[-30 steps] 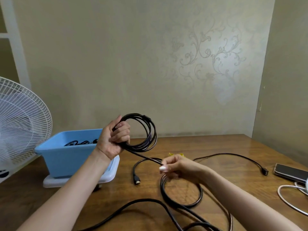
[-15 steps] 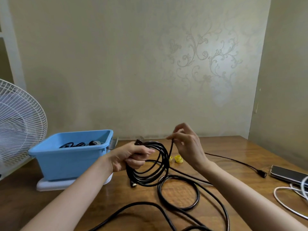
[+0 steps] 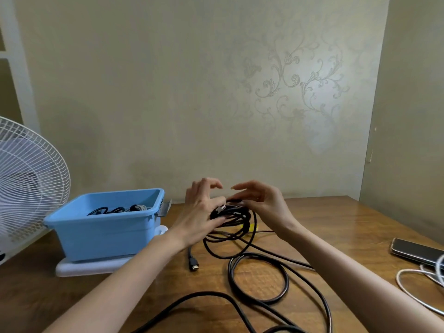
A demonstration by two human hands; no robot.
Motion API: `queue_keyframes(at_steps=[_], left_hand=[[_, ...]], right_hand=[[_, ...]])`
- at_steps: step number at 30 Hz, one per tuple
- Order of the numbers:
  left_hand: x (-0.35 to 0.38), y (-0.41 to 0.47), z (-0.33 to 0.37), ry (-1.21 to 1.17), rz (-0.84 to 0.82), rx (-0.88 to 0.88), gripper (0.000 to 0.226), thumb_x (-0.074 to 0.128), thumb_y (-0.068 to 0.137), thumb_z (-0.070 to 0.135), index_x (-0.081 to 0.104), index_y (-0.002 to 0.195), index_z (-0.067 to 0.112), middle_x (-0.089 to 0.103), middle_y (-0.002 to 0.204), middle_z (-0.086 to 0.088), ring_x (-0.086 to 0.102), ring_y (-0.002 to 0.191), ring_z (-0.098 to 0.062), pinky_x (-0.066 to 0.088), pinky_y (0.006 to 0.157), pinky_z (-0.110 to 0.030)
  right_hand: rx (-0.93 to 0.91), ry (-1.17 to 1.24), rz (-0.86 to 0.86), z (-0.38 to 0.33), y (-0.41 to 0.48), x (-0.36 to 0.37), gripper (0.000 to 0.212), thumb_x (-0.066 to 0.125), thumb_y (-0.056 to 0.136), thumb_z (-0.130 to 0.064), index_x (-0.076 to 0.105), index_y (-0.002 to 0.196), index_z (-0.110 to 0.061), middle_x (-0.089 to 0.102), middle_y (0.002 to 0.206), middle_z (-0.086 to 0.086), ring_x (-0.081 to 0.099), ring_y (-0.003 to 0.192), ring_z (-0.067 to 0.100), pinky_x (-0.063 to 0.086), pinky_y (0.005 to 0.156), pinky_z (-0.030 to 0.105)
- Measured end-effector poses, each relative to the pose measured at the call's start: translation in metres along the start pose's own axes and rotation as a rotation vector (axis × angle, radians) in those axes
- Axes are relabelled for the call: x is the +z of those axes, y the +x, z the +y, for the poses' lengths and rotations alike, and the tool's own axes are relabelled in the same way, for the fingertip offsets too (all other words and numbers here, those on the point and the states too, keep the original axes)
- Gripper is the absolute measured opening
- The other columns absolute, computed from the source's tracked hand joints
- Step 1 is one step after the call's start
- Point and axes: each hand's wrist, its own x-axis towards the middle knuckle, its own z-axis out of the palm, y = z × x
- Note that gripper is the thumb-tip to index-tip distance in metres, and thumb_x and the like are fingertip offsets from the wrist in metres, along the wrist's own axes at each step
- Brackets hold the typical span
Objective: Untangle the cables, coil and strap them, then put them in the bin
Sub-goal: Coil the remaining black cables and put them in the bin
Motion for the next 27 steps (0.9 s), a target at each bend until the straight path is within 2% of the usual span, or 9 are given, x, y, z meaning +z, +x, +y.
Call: queue_keyframes(at_steps=[3,7,9,13,15,18,20,23,27], left_hand=[[0.004,0.002,0.003,-0.152,-0.008,0.038,0.012,0.067,0.08,0.015,0.056,0.084,0.018,0.044,0.125,-0.002,0.037,0.114,-0.012,0.025,0.09,-0.021],[0.003,-0.001,0.016,-0.461,0.009,-0.108,0.03,0.059,0.087,0.005,0.046,0.085,0.031,0.057,0.083,0.013,0.054,0.071,0.007,0.037,0.065,-0.01],[0.003,-0.001,0.023,-0.555,0.075,-0.178,0.032,0.058,0.089,-0.003,0.048,0.091,0.028,0.056,0.063,0.011,0.053,0.052,0.005,0.038,0.054,-0.01],[-0.004,0.009,0.029,-1.014,0.254,-0.446,0.014,0.053,0.093,0.001,0.055,0.1,0.012,0.047,0.044,0.005,0.042,0.038,-0.005,0.033,0.039,-0.017],[-0.007,0.015,0.029,-1.144,0.368,-0.54,0.021,0.054,0.094,0.012,0.056,0.074,0.006,0.041,0.038,0.004,0.035,0.034,-0.007,0.029,0.039,-0.019],[-0.015,0.028,0.029,-1.304,0.581,-0.673,0.042,0.054,0.095,0.023,0.046,0.057,0.005,0.04,0.037,0.004,0.033,0.032,-0.008,0.031,0.038,-0.018],[-0.018,0.035,0.029,-1.368,0.695,-0.768,0.047,0.055,0.095,0.027,0.047,0.052,0.009,0.045,0.039,0.003,0.037,0.034,-0.008,0.036,0.039,-0.018],[-0.019,0.04,0.03,-1.472,0.771,-0.829,0.042,0.056,0.094,0.026,0.048,0.055,0.012,0.05,0.042,0.003,0.039,0.033,-0.008,0.036,0.039,-0.018],[-0.016,0.028,0.033,-1.423,0.627,-0.802,0.044,0.053,0.096,0.023,0.042,0.056,0.008,0.041,0.037,0.004,0.03,0.031,-0.007,0.029,0.036,-0.017]], right_hand=[[-0.004,0.114,0.017,0.001,-0.001,0.002,0.027,0.06,0.081,0.016,0.068,0.094,-0.007,0.075,0.083,0.007,0.072,0.082,0.019,0.054,0.074,0.024],[0.072,0.303,0.075,0.002,0.002,0.002,0.023,0.062,0.081,0.012,0.067,0.094,-0.006,0.074,0.085,0.012,0.072,0.081,0.024,0.056,0.073,0.028],[0.139,0.363,0.04,0.0,0.004,0.003,0.017,0.064,0.085,-0.006,0.067,0.102,-0.008,0.074,0.094,0.012,0.071,0.088,0.022,0.054,0.079,0.029],[0.336,0.611,-0.149,0.016,0.005,-0.004,0.062,0.025,0.097,-0.055,0.054,0.133,-0.013,0.063,0.126,0.013,0.058,0.12,0.025,0.044,0.102,0.045],[0.423,0.648,-0.097,0.03,-0.001,0.004,0.063,0.018,0.102,-0.052,0.057,0.13,-0.011,0.064,0.123,0.013,0.059,0.117,0.028,0.043,0.099,0.045],[0.545,0.356,0.229,0.042,-0.022,0.026,0.029,0.041,0.098,-0.022,0.064,0.094,-0.005,0.064,0.081,0.007,0.059,0.07,0.018,0.046,0.064,0.026],[0.682,0.241,0.138,0.034,-0.035,0.037,0.04,0.041,0.099,-0.035,0.064,0.084,-0.006,0.061,0.068,0.006,0.056,0.055,0.015,0.042,0.052,0.022],[0.902,0.665,-0.198,0.017,-0.037,0.053,0.071,0.03,0.096,-0.061,0.062,0.112,0.0,0.071,0.098,0.017,0.069,0.09,0.027,0.051,0.082,0.038],[0.792,1.241,0.255,0.022,-0.005,0.048,0.022,0.039,0.101,-0.015,0.053,0.109,-0.001,0.058,0.086,0.015,0.062,0.072,0.025,0.058,0.065,0.042]])
